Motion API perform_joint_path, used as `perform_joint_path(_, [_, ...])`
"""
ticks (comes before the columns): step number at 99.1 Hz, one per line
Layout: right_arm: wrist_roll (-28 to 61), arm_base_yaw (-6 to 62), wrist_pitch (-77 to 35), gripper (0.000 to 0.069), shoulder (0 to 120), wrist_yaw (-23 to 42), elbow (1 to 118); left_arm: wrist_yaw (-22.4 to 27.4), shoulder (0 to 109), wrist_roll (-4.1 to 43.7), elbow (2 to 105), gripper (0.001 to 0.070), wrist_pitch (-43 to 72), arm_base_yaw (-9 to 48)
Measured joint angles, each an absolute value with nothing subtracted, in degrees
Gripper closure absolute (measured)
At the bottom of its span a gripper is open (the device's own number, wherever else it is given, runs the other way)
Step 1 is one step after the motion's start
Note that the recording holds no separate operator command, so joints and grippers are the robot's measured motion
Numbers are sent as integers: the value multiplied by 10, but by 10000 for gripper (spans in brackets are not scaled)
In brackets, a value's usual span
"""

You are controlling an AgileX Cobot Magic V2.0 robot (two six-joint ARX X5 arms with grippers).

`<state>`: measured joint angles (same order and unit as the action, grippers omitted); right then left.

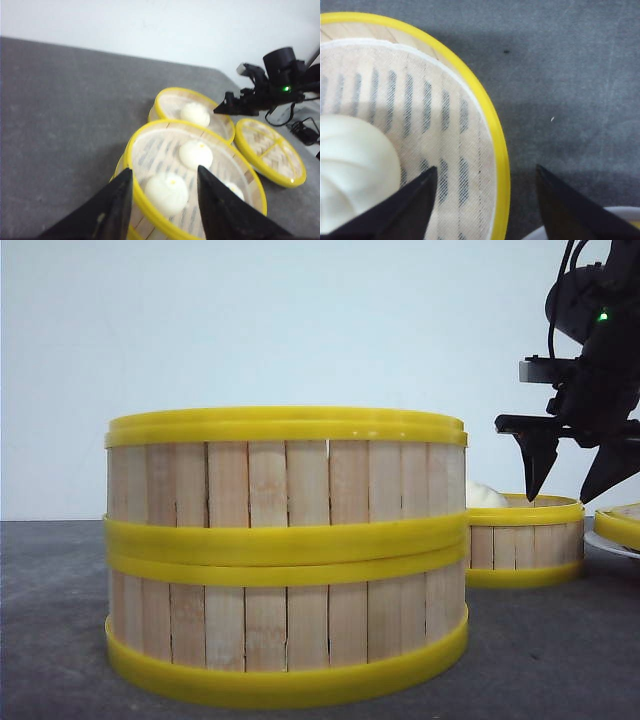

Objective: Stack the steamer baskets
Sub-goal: 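Move the right gripper down onto the rim of the one-bun basket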

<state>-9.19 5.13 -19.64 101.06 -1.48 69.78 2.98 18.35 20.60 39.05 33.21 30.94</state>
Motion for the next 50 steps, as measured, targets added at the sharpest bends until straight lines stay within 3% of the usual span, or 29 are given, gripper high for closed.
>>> perform_joint_path(13, [-92, 51, -192, 373, 1032, -13, 698, 30, 183, 206, 390, 475, 343, 309])
perform_joint_path(29, [-92, 51, -190, 522, 1040, -10, 698, 30, 183, 206, 390, 475, 344, 309])
perform_joint_path(50, [-101, 51, -188, 655, 1048, 15, 701, 30, 183, 206, 390, 475, 345, 309])
